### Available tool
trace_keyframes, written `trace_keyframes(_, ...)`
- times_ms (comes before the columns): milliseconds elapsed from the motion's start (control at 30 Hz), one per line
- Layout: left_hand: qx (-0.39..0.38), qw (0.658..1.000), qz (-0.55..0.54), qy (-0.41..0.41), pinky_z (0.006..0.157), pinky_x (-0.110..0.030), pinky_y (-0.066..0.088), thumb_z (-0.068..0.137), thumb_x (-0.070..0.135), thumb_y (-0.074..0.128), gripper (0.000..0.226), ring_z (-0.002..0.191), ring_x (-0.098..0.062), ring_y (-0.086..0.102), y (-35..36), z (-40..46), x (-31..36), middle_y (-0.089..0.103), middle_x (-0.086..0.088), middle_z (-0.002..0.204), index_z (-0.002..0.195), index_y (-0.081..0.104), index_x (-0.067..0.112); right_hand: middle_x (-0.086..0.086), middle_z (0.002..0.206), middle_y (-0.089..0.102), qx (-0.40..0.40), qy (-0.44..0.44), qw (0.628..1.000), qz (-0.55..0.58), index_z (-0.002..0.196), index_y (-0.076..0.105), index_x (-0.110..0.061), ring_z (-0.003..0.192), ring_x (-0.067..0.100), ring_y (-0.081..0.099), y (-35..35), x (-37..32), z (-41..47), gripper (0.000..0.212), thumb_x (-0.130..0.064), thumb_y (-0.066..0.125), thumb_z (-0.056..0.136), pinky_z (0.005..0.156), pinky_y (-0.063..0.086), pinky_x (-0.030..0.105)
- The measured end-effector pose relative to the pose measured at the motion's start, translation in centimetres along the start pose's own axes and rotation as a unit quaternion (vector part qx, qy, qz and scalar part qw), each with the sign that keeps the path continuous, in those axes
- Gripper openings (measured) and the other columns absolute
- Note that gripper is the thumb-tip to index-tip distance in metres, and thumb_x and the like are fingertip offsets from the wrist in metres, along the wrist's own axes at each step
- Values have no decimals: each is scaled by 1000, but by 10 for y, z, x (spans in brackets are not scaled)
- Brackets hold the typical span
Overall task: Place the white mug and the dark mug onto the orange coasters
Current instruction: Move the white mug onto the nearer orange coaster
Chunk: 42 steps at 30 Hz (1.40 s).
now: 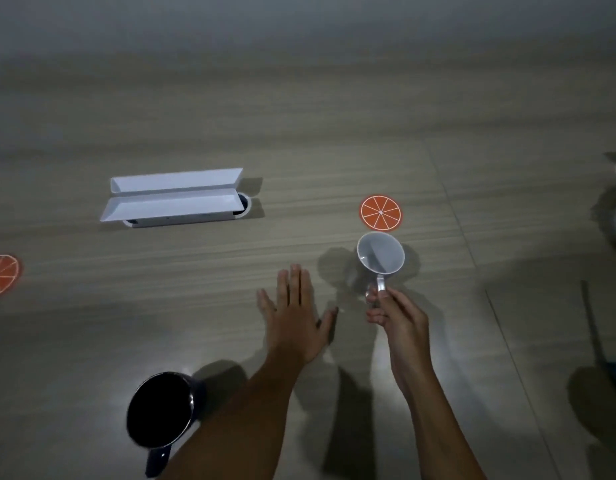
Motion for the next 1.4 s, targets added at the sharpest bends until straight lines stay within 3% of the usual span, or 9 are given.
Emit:
trace_keyframes(300, 9, 1000, 2, -24, 119, -65, 4, 90, 72, 28, 88, 155, -24, -2, 5, 5, -3, 4, -1, 169, 158, 9, 18, 13, 90, 71, 34, -35, 997, 64, 97, 75, -10, 78, 23, 60, 9, -31, 77, 15, -13, 60, 96, 78, 50, 37)
trace_keyframes(467, -2, 1000, -6, -26, 119, -64, 1, 90, 73, 25, 89, 155, -22, -7, 8, 6, -6, -2, 0, 169, 158, 3, 20, 13, 86, 68, 47, -54, 994, 86, 92, 73, -10, 76, 23, 57, 16, -43, 114, 16, -10, 58, 97, 75, 49, 34)
trace_keyframes(833, 5, 999, -28, -32, 119, -64, 5, 89, 71, 35, 89, 155, -21, 0, 7, 7, -7, 8, 1, 168, 158, 13, 19, 15, 88, 69, 53, -59, 994, 72, 95, 73, -10, 72, 22, 58, 14, -35, 150, 17, -21, 64, 86, 64, 51, 24)
trace_keyframes(1400, 9, 999, -23, -36, 119, -65, 8, 89, 70, 38, 89, 155, -22, 4, 10, 6, -8, 11, 1, 168, 158, 15, 19, 0, 81, 74, 54, -64, 996, 41, 95, 73, -13, 71, 17, 61, 13, -23, 158, 13, -19, 63, 90, 66, 52, 24)
Point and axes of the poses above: each hand's wrist, its own z-axis towards the middle knuckle, its own y-axis out of the palm, x = y × z, the point moved 8 cm from there along z, towards the middle knuckle
